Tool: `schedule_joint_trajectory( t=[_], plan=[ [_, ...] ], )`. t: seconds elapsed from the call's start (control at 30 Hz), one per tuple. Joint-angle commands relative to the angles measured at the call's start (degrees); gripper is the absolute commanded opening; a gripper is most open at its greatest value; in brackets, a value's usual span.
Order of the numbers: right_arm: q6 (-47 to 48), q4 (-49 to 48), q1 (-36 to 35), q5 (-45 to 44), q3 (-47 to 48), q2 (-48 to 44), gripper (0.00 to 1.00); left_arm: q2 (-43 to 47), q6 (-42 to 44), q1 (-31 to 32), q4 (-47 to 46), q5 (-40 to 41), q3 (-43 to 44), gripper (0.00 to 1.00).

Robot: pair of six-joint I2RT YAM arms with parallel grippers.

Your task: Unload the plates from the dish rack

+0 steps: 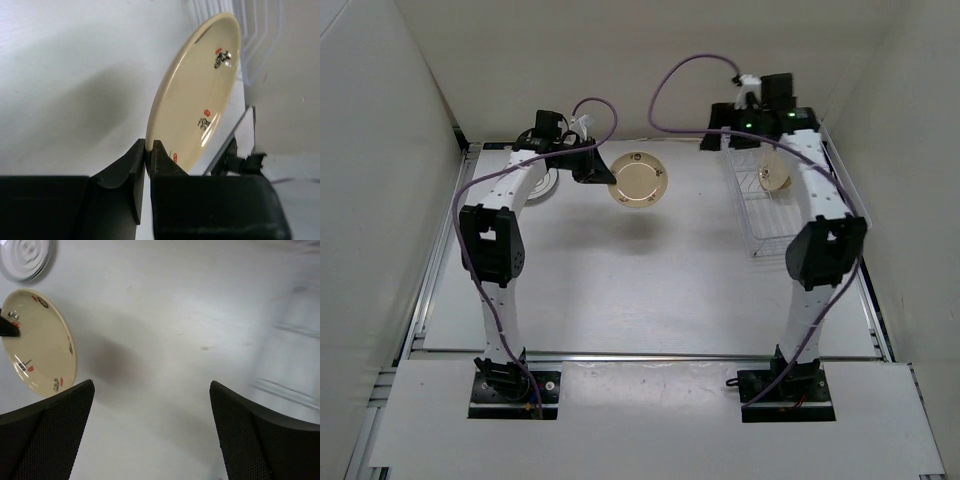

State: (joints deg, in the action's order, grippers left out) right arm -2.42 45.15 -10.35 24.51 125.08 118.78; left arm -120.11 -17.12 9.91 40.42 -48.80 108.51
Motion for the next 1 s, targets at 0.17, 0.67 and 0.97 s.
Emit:
schedule_joint_trajectory(
  t=[0.17,0.67,0.97],
  plan=[
    [16.63,3.62,10.78,-8.70,-8.61,-19.80,0.99,-11.97,-10.46,-0.33,-5.18,6.87,16.79,0.10],
    [24.65,16.55,17.03,-11.06,-21.97,-35.90,0.99,-28.50,-18.82,-0.86,-14.15,16.36,23.42,0.10],
    [24.65,17.08,17.03,-10.54,-24.44,-36.96,0.99,-28.51,-18.82,-2.44,-14.15,20.14,19.47,0.40]
  ],
)
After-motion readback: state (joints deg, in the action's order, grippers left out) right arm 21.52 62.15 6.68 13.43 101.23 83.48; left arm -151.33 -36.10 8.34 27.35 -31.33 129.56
